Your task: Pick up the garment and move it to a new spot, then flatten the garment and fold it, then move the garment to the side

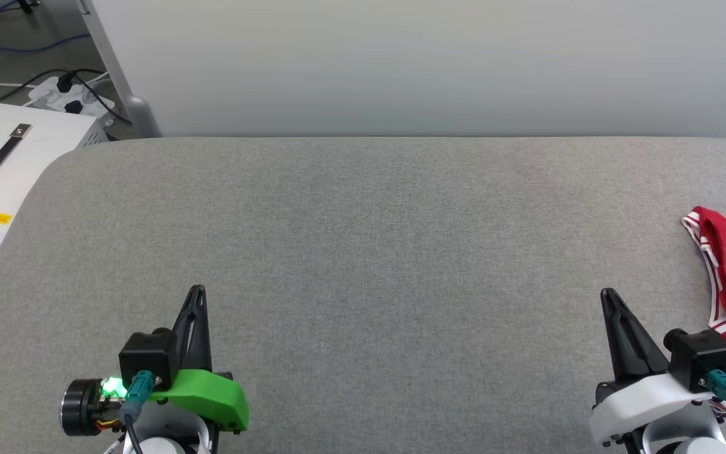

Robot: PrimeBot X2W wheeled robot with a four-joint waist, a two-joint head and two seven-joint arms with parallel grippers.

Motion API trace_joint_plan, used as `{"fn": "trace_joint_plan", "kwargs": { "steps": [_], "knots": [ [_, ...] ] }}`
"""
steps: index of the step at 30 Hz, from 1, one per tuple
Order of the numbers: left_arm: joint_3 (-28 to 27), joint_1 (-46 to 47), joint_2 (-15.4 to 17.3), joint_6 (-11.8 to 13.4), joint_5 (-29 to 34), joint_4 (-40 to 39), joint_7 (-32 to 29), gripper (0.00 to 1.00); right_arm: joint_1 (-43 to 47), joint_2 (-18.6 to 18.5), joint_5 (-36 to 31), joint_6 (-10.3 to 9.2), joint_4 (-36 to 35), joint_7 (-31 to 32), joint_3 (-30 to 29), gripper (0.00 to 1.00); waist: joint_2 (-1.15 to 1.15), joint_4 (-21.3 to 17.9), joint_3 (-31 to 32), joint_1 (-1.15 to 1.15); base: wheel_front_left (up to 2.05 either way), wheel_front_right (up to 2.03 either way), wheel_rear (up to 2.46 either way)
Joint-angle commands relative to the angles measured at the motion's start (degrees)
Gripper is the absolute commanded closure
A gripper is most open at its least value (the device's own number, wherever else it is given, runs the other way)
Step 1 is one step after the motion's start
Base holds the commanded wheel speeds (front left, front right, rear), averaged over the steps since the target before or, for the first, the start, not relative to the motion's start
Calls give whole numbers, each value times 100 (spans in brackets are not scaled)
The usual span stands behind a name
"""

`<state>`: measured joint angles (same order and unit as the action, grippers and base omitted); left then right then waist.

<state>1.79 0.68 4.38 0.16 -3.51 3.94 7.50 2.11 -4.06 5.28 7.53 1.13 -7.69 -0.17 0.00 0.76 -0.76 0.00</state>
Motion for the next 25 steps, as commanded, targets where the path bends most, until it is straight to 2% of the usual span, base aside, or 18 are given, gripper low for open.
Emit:
{"fn": "trace_joint_plan", "kwargs": {
  "steps": [1, 25],
  "knots": [
    [-22, -34, -28, -8, 51, -36, -34, 100, -101, 11, -47, -2, -39, 49, 3, 100, 0, -2, 2, 0, 0, 0, 0],
    [-82, -47, -75, -11, 167, -175, -311, 100, -143, 52, -233, -3, -68, 328, 8, 100, 0, -31, 31, 0, 0, 0, 0]
  ]
}}
